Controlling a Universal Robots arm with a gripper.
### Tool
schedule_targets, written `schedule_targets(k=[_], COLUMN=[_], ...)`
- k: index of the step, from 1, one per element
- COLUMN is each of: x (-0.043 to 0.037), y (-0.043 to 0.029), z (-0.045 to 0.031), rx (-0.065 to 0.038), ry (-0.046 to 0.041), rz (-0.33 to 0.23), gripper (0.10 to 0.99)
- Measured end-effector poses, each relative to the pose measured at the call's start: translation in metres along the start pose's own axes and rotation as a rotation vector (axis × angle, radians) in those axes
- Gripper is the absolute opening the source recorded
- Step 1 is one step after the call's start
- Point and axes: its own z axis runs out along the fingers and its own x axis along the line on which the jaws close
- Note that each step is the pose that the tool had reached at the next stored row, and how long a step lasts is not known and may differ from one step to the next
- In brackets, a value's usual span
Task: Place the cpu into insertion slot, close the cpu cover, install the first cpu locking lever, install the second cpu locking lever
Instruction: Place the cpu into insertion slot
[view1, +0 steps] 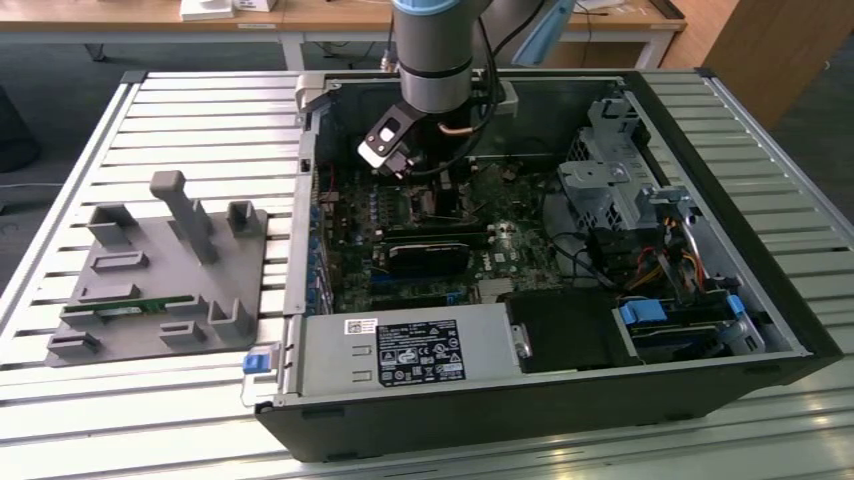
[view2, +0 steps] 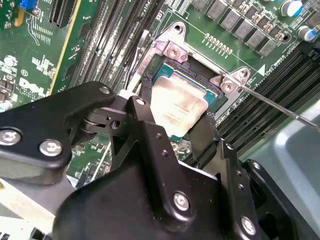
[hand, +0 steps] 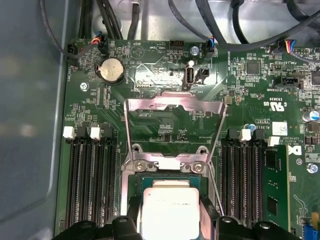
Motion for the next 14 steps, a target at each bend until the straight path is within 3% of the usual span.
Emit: schedule_targets(k=[14], x=[0.0003], y=[-0.0003], z=[0.0037], rx=[0.002], ry=[-0.0004], rz=[0.002], gripper=[0.541])
